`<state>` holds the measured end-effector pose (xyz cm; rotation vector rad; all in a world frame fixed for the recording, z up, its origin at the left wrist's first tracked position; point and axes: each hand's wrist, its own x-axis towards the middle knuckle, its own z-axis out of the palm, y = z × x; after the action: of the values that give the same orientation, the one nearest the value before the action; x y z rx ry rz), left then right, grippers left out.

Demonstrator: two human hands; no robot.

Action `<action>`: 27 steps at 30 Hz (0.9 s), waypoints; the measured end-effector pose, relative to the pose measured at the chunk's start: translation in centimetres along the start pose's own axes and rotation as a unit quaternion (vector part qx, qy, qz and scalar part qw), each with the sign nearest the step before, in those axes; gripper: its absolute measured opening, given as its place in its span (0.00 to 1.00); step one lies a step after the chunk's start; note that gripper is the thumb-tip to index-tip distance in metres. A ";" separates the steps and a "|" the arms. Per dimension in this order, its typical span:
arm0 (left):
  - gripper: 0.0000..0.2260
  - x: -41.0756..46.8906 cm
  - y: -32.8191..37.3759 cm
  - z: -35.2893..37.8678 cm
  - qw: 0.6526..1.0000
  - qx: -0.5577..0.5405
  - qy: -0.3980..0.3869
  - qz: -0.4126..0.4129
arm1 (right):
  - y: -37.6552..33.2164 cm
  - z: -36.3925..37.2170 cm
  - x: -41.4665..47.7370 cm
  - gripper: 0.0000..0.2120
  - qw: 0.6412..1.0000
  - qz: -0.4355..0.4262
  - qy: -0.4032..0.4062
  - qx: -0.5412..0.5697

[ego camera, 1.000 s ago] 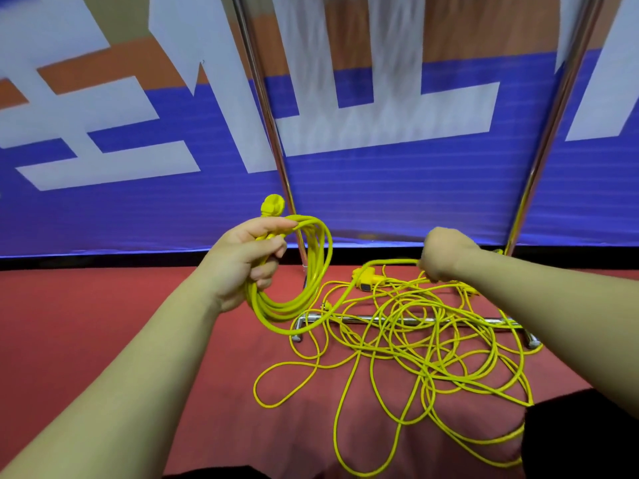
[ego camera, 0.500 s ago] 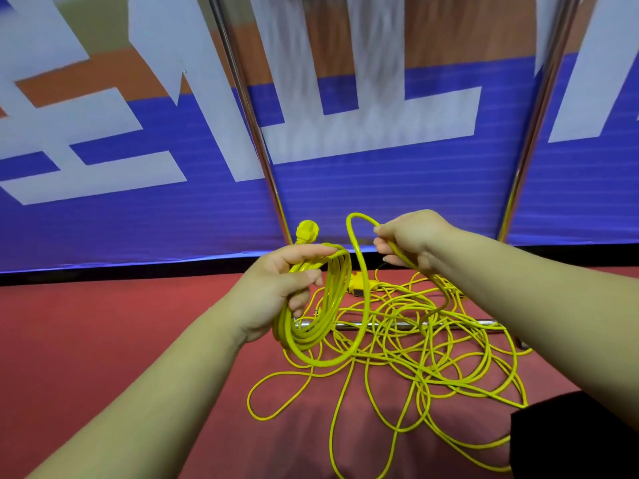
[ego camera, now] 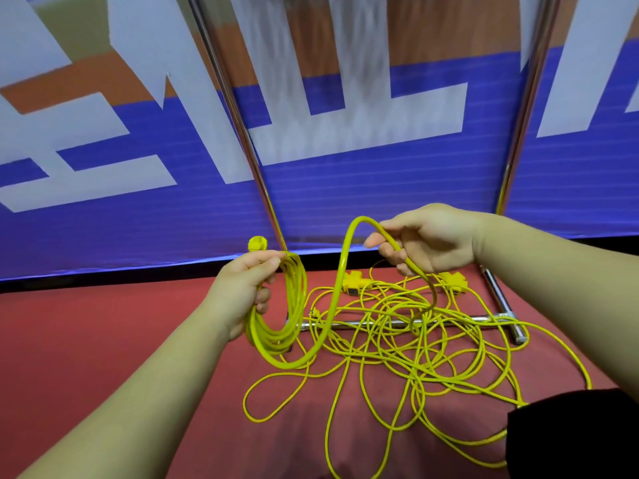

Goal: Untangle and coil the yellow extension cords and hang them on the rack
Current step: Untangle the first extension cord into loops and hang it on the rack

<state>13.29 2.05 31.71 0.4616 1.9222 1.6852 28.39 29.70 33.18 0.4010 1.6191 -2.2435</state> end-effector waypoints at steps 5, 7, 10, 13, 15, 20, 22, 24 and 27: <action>0.07 0.8 -1.7 -1.5 0.999 0.024 0.045 -0.014 | 0.9 -0.3 -0.7 0.09 0.992 0.052 -0.019 -0.113; 0.07 0.9 -2.0 -1.8 0.998 0.026 0.055 -0.016 | 1.8 -0.3 -0.5 0.08 0.960 0.099 0.003 -0.261; 0.09 1.0 -1.8 -2.0 0.998 0.017 0.065 -0.006 | 3.2 -0.1 0.5 0.07 0.851 0.163 0.044 -0.497; 0.11 0.6 -0.5 -1.8 0.998 -0.015 0.054 0.017 | 3.9 0.1 1.5 0.04 0.773 0.177 0.156 -0.590; 0.12 0.1 0.6 -1.6 0.998 -0.039 0.031 0.034 | 4.1 0.0 1.8 0.08 0.759 0.154 0.231 -0.589; 0.15 -1.7 2.9 -0.5 0.993 -0.078 -0.053 0.068 | 4.2 0.9 3.2 0.05 0.790 0.118 0.295 -0.524; 0.14 -2.5 3.4 0.3 0.991 -0.073 -0.083 0.077 | 4.0 1.5 3.6 0.08 0.837 0.082 0.327 -0.431; 0.14 -3.0 3.7 1.0 0.988 -0.068 -0.106 0.086 | 3.9 1.1 4.4 0.07 0.894 0.042 0.371 -0.248; 0.15 -3.5 3.7 1.8 0.985 -0.055 -0.130 0.099 | 3.4 2.0 4.5 0.03 0.924 0.007 0.383 -0.011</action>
<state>16.83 2.04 35.76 0.8101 1.6318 1.7458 25.80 26.29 28.99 1.4164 1.9526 -2.1720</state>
